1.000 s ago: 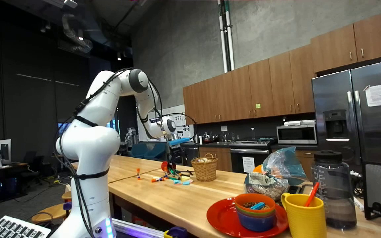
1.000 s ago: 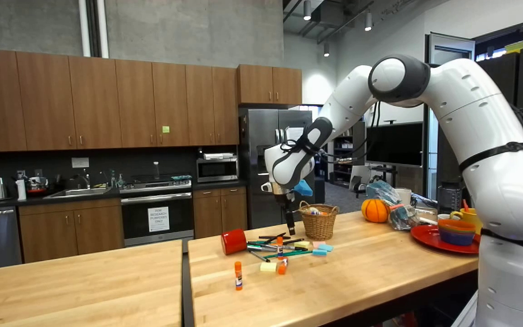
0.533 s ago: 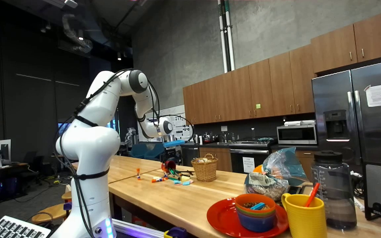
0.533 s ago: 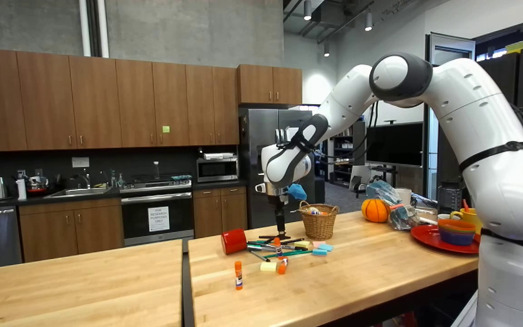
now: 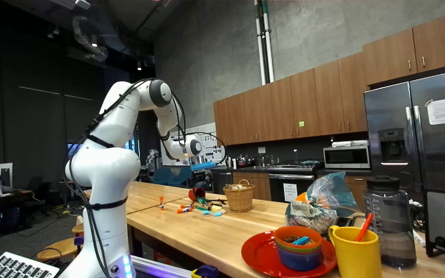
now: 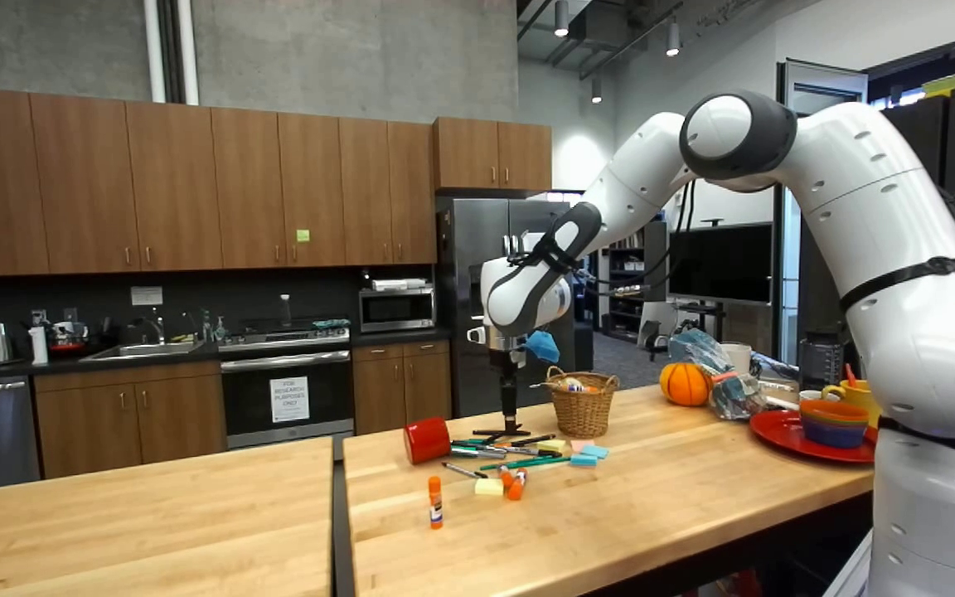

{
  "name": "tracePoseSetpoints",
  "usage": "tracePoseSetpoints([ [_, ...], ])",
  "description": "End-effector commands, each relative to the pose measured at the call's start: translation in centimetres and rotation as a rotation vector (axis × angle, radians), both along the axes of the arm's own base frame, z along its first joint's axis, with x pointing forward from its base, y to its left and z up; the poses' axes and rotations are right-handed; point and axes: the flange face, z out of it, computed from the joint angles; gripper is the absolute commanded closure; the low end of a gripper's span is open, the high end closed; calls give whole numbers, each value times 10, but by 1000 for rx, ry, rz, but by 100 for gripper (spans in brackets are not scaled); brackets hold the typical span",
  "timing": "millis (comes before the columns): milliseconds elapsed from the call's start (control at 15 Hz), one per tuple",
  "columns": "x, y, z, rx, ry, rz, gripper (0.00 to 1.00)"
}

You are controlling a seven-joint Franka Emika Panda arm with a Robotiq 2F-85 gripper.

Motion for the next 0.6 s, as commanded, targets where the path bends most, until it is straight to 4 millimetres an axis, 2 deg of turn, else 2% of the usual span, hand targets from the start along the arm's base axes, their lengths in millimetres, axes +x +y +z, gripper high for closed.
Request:
tracePoseSetpoints([
  [0, -11, 1, 8, 35, -5, -18, 0],
  [333, -18, 12, 7, 45, 33, -46, 0],
  [533, -23, 10, 4, -36, 52, -124, 0],
])
